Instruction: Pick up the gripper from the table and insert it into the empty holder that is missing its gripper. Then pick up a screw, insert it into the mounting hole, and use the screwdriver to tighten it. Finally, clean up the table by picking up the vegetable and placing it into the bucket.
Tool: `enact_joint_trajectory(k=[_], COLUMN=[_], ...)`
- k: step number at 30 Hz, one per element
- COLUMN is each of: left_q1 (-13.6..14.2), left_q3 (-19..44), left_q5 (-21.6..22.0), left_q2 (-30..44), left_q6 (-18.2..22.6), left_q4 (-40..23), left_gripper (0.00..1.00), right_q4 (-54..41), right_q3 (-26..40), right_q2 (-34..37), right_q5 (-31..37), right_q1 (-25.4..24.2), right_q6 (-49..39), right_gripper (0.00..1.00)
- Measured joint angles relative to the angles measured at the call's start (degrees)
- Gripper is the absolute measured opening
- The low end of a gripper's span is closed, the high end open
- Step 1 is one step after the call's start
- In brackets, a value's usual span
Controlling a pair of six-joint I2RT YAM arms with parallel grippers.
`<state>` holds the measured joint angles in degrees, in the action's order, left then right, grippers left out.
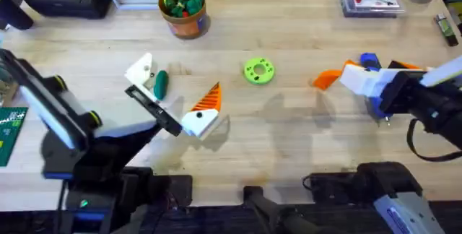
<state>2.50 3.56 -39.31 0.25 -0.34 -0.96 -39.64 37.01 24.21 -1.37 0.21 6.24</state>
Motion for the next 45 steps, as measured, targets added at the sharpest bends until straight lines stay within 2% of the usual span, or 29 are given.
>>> enact_joint_trajectory(k=[1, 5, 6, 12, 16, 45], left_q1=[0.00, 0.49, 2.77, 10.85, 13.79, 14.25], left_q3=[-1.21, -3.24, -3.23, -3.08, -3.07, -3.07], left_q5=[-0.46, -2.29, -4.92, -8.01, -8.86, -9.12], left_q2=[0.00, 0.05, 0.08, 0.04, 0.04, 0.05], left_q6=[-0.05, -0.70, -0.99, -1.03, -1.03, -1.03], left_q4=[1.25, -0.21, -2.58, -3.29, -3.34, -3.34], left_gripper=[0.987, 0.987, 0.987, 0.987, 0.987, 0.986], right_q4=[0.00, 0.00, 0.00, 0.00, 0.00, 0.02], right_q3=[0.00, 0.00, 0.00, 0.00, 0.00, 0.00], right_q2=[0.00, 0.00, 0.00, 0.00, 0.00, 0.00], right_q5=[0.00, 0.00, 0.00, 0.00, 0.00, 0.00], right_q1=[0.00, 0.00, 0.00, 0.00, 0.00, 0.00], right_q6=[0.00, 0.00, -0.01, 0.00, -0.02, 0.00], right_gripper=[0.994, 0.994, 0.994, 0.994, 0.994, 0.994])
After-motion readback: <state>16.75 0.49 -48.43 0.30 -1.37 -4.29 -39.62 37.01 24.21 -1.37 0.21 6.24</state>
